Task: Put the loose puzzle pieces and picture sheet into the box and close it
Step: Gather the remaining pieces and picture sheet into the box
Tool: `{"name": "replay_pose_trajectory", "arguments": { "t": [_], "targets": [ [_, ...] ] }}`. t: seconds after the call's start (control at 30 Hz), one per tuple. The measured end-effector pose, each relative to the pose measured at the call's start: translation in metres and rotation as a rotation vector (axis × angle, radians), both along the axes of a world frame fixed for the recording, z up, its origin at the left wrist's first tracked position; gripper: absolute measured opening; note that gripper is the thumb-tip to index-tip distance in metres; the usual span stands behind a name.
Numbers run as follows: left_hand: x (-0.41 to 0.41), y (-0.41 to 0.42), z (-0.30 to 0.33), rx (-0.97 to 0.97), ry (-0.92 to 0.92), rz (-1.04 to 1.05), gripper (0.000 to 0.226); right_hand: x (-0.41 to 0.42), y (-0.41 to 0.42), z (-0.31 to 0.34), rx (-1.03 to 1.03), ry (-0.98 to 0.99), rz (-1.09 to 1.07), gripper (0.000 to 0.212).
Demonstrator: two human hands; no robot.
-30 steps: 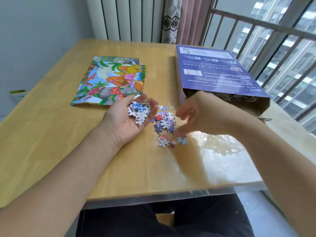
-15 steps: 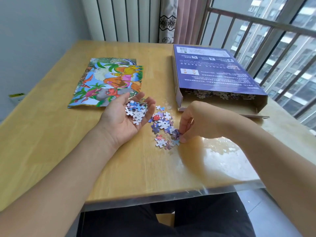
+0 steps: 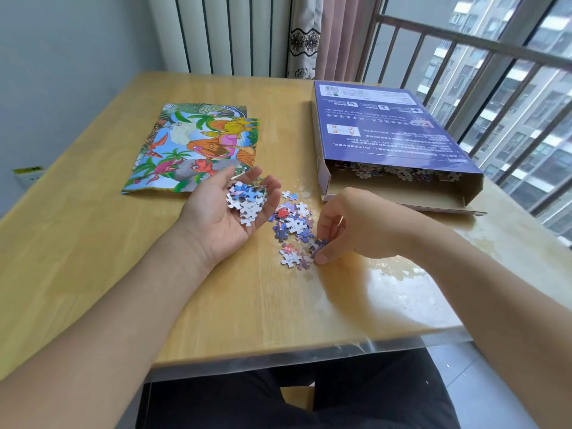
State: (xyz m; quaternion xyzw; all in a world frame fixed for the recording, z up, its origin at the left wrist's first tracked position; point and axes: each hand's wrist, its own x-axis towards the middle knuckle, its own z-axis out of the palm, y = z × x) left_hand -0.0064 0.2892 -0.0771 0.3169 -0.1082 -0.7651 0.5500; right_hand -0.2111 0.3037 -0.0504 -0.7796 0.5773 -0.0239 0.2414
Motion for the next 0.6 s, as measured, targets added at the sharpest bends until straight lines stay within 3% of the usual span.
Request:
{"name": "replay_pose_trajectory", "arguments": {
  "t": [0.27, 0.6],
  "targets": [
    [-0.003, 0.001, -0.001, 0.011, -0.014, 0.002, 0.039, -0.006, -0.003, -0.003, 0.036, -0.137, -0.002, 0.029],
    [-0.003, 0.002, 0.002, 0.017, -0.031, -0.024, 0.039, -0.012, -0.011, 0.016, 0.363, -0.550, -0.028, 0.022]
  ]
}}
